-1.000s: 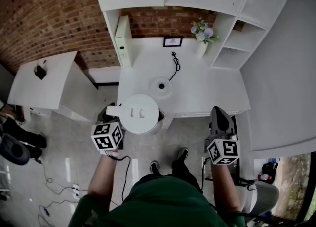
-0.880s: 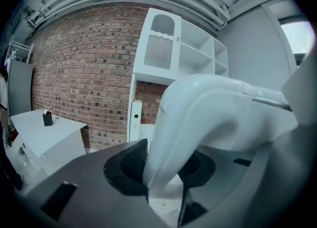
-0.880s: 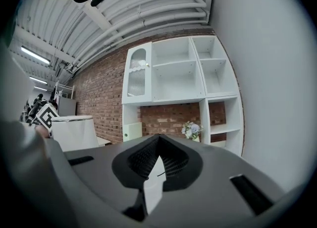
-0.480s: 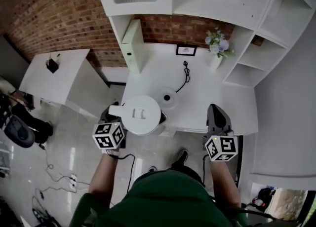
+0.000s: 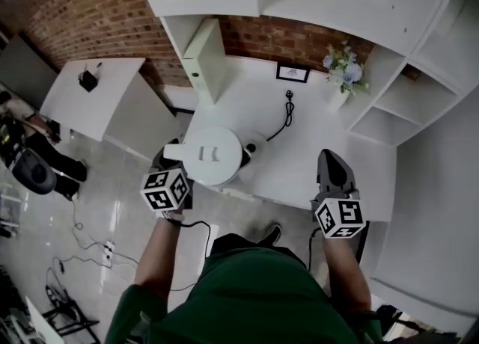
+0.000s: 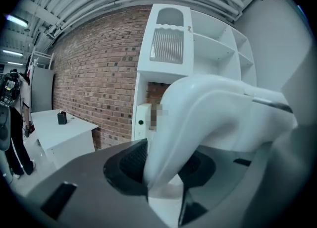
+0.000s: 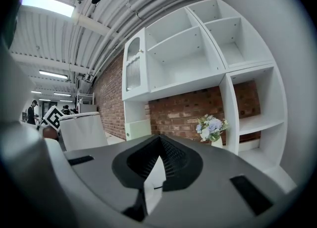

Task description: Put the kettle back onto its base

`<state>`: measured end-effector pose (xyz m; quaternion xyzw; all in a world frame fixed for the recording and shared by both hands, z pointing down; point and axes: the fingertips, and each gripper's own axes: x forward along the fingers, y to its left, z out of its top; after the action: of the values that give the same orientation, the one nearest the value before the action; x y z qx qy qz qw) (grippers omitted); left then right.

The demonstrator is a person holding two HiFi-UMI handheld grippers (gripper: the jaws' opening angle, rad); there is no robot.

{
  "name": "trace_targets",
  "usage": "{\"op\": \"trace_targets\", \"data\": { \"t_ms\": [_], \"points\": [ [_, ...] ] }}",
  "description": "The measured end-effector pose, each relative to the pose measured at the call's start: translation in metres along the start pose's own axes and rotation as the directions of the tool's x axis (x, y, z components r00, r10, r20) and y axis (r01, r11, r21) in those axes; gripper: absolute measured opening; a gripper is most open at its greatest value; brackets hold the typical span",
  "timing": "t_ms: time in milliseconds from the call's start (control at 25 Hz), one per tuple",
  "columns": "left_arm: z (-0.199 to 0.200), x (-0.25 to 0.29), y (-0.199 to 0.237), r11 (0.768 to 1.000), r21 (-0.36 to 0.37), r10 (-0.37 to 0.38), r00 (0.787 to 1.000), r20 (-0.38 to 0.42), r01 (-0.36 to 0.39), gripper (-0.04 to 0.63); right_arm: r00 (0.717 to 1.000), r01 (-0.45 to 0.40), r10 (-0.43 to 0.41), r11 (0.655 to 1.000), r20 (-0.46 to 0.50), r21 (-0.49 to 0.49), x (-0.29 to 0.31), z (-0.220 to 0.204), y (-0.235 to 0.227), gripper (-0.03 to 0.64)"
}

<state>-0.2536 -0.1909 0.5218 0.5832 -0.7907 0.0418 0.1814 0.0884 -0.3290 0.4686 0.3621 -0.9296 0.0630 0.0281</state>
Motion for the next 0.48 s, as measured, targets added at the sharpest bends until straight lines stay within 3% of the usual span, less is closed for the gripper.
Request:
{"op": "trace_targets", "data": {
  "t_ms": [200, 480],
  "points": [
    [-0.003, 0.028, -0.008, 1.000, 0.009, 0.023, 1.000, -0.007, -0.023, 0.152, 1.000, 0.002, -0.002, 1.000, -0.023, 0.016, 0.007, -0.008, -0.023, 0.012],
    [-0.010, 0.076, -0.011, 0.999, 0.039, -0.024, 1.000, -0.021, 0.024, 0.152, 0.997, 0.054, -0.053, 0.998, -0.057, 0.019, 0.018, -0.014, -0.035, 0.012]
  ]
}}
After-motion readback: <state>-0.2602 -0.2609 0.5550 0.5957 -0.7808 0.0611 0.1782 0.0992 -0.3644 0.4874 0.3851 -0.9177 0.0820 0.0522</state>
